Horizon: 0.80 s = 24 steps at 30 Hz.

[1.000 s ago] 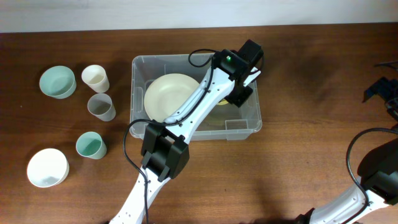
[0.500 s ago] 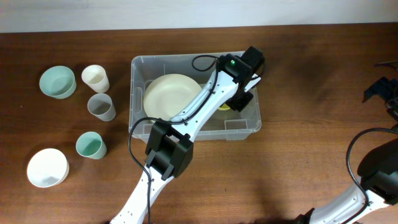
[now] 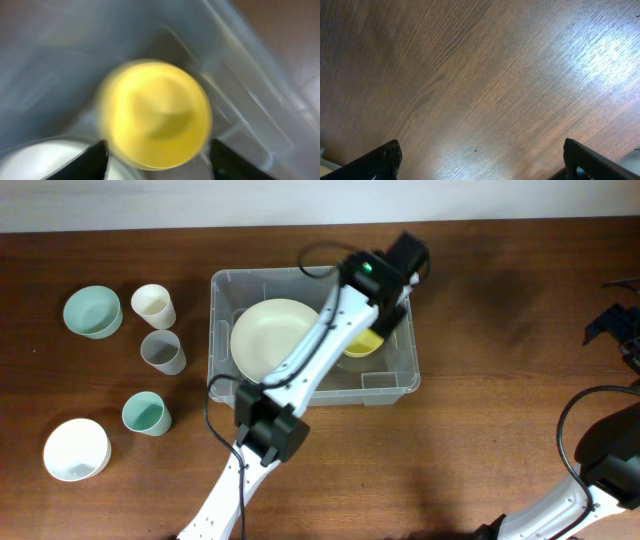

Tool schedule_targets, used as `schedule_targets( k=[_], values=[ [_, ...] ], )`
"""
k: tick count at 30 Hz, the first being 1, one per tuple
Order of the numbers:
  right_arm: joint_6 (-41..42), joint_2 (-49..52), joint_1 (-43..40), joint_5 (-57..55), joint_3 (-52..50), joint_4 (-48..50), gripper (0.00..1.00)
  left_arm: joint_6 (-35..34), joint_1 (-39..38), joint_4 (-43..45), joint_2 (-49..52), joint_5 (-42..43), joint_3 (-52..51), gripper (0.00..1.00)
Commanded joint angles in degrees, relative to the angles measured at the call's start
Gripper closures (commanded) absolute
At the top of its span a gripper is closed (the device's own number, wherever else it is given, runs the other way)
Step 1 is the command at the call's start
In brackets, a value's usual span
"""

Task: Pack container
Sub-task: 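Lower the yellow bowl into the bin's right side and release, then move the left gripper back to the mint bowl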

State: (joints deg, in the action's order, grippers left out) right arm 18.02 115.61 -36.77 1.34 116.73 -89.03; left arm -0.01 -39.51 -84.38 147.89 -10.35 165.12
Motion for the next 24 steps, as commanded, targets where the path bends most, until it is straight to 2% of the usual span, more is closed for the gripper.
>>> schedule_targets(
  k=[1, 3, 10, 13, 18, 21, 24],
  values=[
    [0.4, -1.4, 0.0, -0.5, -0.1, 0.1, 0.01, -8.4, 4.7, -4.5, -0.9, -13.7, 13.9, 0.15],
    [0.4, -1.4, 0.0, -0.5, -0.1, 0.1, 0.01, -11.8, 7.9, -6.0, -3.5, -17.8, 14.4, 0.01],
    [0.5, -1.4, 0.0, -0.5, -0.1, 0.1, 0.01, -25.2, 26.1, -11.8, -8.2, -18.7, 14.6, 0.01],
    [0.4, -1.4, 0.0, -0.5, -0.1, 0.1, 0.01, -25.7, 35.0, -11.6, -8.0, -13.6, 14.1, 0.01],
    [0.4, -1.4, 0.0, -0.5, -0.1, 0.1, 0.01, -24.7, 48.3, -12.3, -8.0, 2.6, 10.4, 0.01],
    [0.5, -1.4, 0.0, -0.5, -0.1, 0.1, 0.01, -30.0, 55.3, -12.3, -8.0, 7.6, 6.9, 0.01],
    [0.5, -1.4, 0.0, -0.5, -0.1, 0.1, 0.01, -34.0, 61.6, -12.2, -8.0, 8.7, 2.3, 0.01]
  ],
)
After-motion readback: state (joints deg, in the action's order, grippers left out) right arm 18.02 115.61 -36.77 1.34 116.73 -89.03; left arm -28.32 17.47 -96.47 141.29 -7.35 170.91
